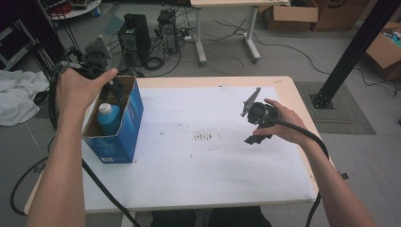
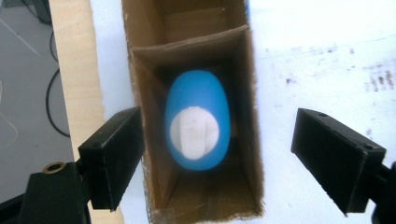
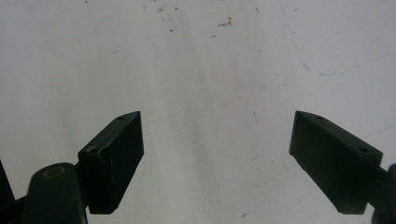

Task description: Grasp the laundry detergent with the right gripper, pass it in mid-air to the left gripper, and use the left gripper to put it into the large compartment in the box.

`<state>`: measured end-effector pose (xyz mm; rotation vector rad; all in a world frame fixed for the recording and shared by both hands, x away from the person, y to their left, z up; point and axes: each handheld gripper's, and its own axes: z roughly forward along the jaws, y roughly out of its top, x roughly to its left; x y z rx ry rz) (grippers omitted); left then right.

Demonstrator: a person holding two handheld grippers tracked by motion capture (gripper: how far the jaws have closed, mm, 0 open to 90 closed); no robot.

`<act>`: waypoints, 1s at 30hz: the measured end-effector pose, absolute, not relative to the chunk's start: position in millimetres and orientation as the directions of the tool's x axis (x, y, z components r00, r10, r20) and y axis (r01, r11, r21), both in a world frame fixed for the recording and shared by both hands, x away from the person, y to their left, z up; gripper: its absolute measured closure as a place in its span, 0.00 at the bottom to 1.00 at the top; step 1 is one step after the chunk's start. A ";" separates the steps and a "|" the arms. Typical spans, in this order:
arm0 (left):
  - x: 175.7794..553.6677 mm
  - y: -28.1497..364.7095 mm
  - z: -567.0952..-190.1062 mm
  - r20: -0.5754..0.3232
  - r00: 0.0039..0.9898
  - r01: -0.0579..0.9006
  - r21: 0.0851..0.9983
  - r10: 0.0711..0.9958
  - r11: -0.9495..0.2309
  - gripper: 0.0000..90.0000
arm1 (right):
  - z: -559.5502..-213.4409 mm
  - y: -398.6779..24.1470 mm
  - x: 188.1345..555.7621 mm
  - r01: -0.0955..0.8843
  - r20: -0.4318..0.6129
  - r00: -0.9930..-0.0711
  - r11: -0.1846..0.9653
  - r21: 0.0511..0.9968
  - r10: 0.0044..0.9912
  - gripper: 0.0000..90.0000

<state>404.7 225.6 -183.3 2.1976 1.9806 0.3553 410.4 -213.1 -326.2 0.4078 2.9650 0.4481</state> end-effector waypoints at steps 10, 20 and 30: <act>406.4 205.8 -161.9 0.082 0.150 0.945 0.283 0.985 -0.167 0.20 | -326.1 -215.9 409.7 0.252 -0.073 -0.955 0.919 0.304 0.286 0.20; 411.3 172.8 -155.7 0.109 0.218 0.927 0.289 0.970 -0.241 0.20 | -326.2 -220.1 409.2 0.254 -0.075 -0.954 0.918 0.304 0.289 0.20; 417.0 134.0 -165.5 0.085 0.325 0.899 0.280 0.942 -0.335 0.20 | -327.2 -222.5 408.9 0.265 -0.073 -0.952 0.916 0.301 0.299 0.20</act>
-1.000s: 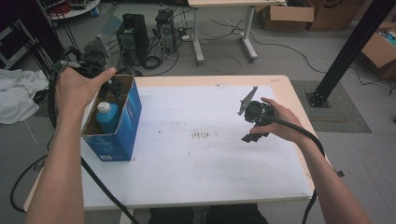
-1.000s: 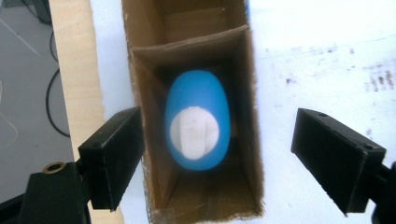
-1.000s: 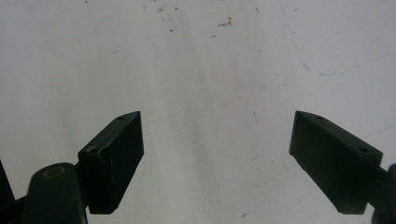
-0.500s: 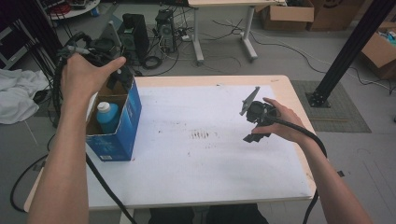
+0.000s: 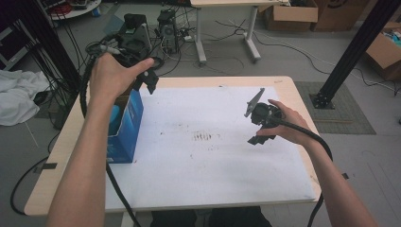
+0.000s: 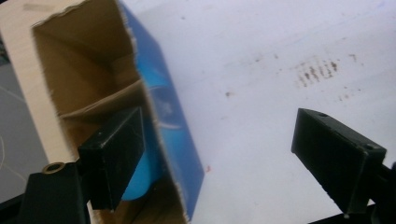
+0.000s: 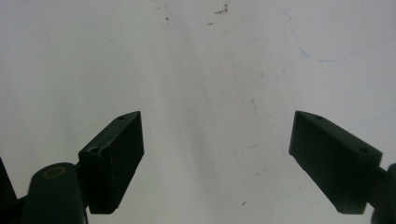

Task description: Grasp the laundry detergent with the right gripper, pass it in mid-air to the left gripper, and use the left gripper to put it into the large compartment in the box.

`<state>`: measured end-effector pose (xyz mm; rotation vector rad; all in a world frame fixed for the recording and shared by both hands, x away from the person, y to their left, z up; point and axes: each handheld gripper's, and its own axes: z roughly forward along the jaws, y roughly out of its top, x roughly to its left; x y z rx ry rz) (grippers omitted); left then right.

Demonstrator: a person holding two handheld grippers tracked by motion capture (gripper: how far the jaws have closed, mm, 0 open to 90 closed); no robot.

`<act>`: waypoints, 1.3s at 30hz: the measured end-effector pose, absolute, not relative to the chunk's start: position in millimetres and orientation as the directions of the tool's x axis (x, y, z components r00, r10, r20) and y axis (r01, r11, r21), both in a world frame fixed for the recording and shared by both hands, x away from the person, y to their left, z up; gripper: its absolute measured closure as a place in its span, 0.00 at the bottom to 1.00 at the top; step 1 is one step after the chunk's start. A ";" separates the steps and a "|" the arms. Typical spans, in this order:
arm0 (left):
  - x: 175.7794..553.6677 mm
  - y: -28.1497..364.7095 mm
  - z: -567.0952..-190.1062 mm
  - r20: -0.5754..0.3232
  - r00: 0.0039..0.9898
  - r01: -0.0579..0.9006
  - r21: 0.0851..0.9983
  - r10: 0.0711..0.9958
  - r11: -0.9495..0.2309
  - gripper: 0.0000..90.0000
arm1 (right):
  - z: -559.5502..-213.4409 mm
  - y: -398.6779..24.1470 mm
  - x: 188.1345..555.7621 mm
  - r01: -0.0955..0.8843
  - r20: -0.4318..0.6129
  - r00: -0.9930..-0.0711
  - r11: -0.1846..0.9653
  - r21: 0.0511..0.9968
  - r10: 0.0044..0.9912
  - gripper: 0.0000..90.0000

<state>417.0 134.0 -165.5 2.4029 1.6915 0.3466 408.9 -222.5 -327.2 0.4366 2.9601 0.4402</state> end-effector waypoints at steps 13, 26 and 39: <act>425.1 88.2 -202.4 0.060 0.426 0.873 0.235 0.903 -0.428 0.20 | -326.8 -226.9 407.6 0.275 -0.074 -0.948 0.915 0.295 0.309 0.20; 424.7 56.0 -239.1 0.043 0.490 0.845 0.221 0.871 -0.487 0.20 | -329.3 -225.9 407.6 0.285 -0.074 -0.945 0.915 0.285 0.317 0.20; 425.3 45.8 -280.3 0.025 0.507 0.844 0.189 0.862 -0.502 0.20 | -326.7 -224.3 407.4 0.284 -0.079 -0.945 0.914 0.290 0.318 0.20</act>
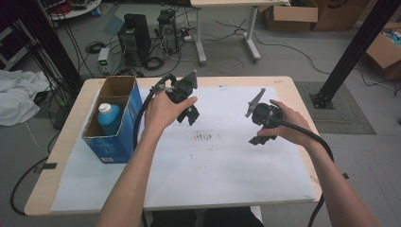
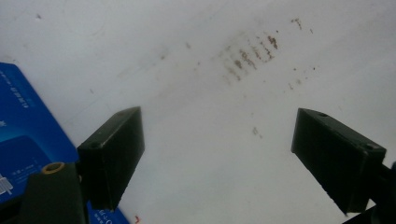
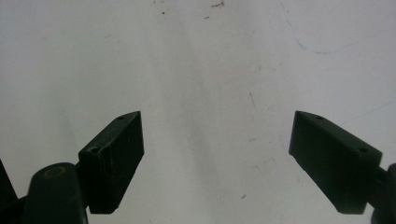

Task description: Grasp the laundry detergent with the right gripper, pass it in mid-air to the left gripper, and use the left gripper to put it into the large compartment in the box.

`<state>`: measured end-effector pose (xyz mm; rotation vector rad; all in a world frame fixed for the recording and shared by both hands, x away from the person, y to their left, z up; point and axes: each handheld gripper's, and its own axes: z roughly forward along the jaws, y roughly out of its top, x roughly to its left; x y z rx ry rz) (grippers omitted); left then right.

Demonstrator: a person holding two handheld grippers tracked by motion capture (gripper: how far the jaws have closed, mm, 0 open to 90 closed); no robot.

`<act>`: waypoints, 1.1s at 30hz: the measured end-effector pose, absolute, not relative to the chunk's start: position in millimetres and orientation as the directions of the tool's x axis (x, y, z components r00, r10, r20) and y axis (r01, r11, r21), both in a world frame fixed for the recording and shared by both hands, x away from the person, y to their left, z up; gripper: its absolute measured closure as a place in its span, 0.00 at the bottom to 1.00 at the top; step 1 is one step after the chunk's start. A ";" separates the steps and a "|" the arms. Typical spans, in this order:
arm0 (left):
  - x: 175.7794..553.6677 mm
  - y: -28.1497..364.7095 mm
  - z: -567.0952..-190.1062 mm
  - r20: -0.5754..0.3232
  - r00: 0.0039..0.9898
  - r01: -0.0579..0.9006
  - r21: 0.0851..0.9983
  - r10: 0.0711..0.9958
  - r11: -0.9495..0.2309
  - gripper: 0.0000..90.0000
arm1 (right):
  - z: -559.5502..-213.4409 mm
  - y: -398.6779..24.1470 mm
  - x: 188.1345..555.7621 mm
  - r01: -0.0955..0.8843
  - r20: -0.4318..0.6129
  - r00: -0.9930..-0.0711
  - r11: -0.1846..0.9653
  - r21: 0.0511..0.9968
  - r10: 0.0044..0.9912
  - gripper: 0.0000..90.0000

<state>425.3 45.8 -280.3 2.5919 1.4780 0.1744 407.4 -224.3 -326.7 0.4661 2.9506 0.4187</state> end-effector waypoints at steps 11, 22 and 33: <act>424.5 45.1 -299.9 0.019 0.502 0.850 0.173 0.865 -0.497 0.20 | -325.6 -221.3 413.3 0.272 -0.079 -0.948 0.917 0.293 0.307 0.20; 425.8 39.7 -306.8 0.007 0.514 0.845 0.166 0.858 -0.508 0.20 | -328.4 -224.4 413.0 0.278 -0.077 -0.947 0.916 0.288 0.312 0.20; 423.0 39.1 -306.3 0.007 0.514 0.844 0.171 0.858 -0.508 0.20 | -326.2 -225.8 411.8 0.280 -0.082 -0.946 0.916 0.287 0.315 0.20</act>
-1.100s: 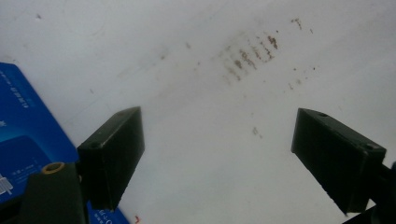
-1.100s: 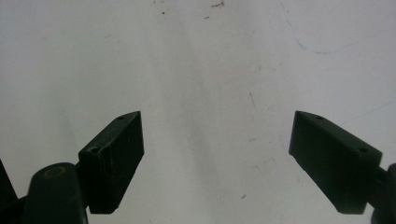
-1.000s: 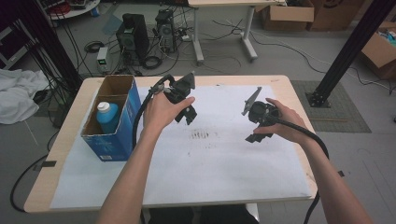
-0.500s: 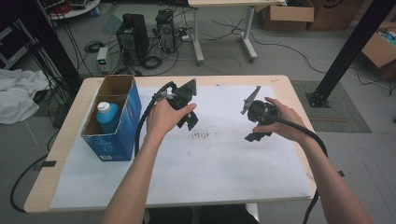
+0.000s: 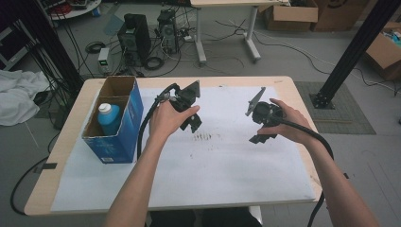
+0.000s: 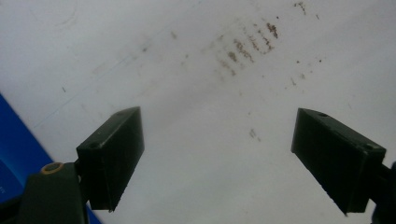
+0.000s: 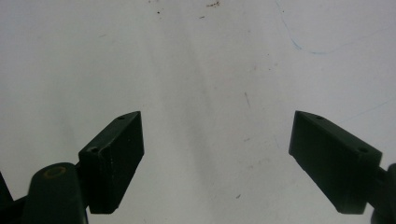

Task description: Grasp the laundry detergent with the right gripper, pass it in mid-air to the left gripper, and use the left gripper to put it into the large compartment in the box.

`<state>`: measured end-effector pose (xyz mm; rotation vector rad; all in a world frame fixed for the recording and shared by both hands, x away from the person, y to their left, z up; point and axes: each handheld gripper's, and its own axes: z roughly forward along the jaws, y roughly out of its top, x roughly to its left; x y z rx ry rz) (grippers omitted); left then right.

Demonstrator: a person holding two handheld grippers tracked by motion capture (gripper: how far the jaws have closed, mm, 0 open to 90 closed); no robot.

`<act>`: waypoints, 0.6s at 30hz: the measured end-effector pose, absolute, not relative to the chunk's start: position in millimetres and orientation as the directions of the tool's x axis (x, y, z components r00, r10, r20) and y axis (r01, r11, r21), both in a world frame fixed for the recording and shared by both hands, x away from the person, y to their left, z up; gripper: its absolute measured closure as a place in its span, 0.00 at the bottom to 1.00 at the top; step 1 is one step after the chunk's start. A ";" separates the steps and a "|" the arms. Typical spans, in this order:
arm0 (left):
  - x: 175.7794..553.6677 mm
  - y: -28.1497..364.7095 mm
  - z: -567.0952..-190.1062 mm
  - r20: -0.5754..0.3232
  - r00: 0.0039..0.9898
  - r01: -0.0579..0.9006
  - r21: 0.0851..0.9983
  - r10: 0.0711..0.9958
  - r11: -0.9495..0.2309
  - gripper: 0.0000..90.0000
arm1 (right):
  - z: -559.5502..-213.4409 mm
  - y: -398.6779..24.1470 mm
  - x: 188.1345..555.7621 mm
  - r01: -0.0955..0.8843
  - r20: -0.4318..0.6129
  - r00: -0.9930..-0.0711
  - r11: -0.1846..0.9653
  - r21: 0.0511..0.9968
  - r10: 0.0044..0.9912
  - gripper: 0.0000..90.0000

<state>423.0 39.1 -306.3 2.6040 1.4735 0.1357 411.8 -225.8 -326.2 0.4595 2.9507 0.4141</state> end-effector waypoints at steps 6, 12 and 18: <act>422.1 40.0 -306.4 0.011 0.516 0.844 0.165 0.857 -0.510 0.20 | -325.2 -225.3 411.1 0.281 -0.083 -0.945 0.916 0.287 0.316 0.20; 420.3 40.4 -305.8 0.009 0.514 0.845 0.172 0.858 -0.507 0.20 | -325.5 -224.5 410.4 0.277 -0.085 -0.946 0.917 0.287 0.312 0.20; 418.7 42.7 -306.2 0.004 0.509 0.847 0.176 0.861 -0.502 0.20 | -324.6 -223.9 410.2 0.279 -0.083 -0.946 0.916 0.288 0.315 0.20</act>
